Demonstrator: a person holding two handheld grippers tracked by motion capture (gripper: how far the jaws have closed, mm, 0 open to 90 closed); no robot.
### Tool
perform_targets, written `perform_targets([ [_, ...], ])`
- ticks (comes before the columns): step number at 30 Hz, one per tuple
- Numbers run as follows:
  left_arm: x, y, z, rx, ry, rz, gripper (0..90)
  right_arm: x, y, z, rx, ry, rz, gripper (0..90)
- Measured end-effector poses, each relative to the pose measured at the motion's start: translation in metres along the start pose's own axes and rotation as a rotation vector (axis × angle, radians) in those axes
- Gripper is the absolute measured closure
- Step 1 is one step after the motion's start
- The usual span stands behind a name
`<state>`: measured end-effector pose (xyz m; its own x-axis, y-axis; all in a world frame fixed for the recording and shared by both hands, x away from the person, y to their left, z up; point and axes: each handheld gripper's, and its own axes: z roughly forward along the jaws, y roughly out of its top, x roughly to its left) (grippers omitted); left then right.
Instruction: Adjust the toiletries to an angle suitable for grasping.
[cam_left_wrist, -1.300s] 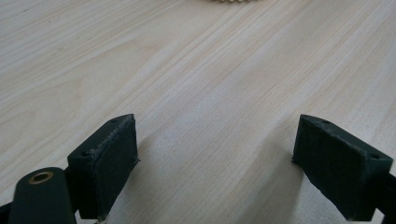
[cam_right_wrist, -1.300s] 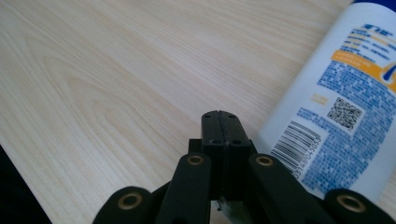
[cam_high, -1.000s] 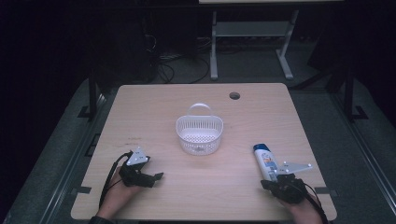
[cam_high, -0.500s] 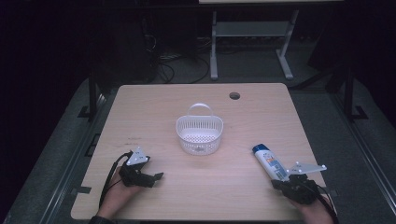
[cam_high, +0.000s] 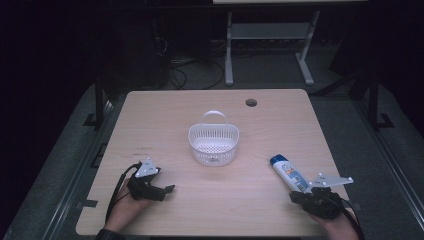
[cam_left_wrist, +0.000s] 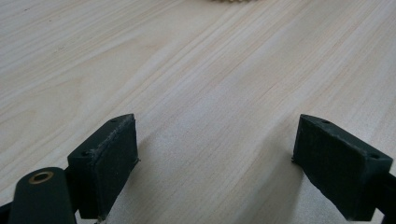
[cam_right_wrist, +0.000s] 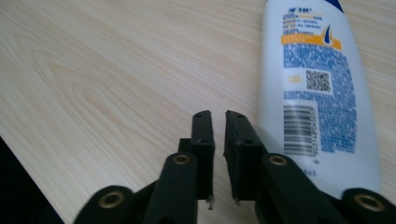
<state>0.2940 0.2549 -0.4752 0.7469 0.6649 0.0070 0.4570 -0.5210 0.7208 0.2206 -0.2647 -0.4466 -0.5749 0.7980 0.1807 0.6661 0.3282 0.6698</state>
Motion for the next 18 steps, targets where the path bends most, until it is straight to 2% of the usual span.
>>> perform_targets([
  [4, 0.000, 0.000, 0.000, -0.001, 0.000, -0.001, 12.8, 0.002, 0.003, 0.000, -0.018, 0.014, -0.006, 67.8],
  [9, 0.000, 0.000, 0.000, -0.003, 0.000, -0.002, 12.8, 0.000, 0.010, 0.002, -0.032, 0.008, -0.012, 51.5],
  [16, -0.001, -0.001, -0.001, -0.002, 0.000, -0.004, 12.8, 0.001, 0.026, 0.004, -0.075, -0.048, -0.018, 26.9],
  [18, -0.001, -0.002, -0.002, -0.003, 0.001, -0.005, 12.8, 0.002, 0.029, 0.004, -0.081, -0.052, -0.025, 25.5],
])
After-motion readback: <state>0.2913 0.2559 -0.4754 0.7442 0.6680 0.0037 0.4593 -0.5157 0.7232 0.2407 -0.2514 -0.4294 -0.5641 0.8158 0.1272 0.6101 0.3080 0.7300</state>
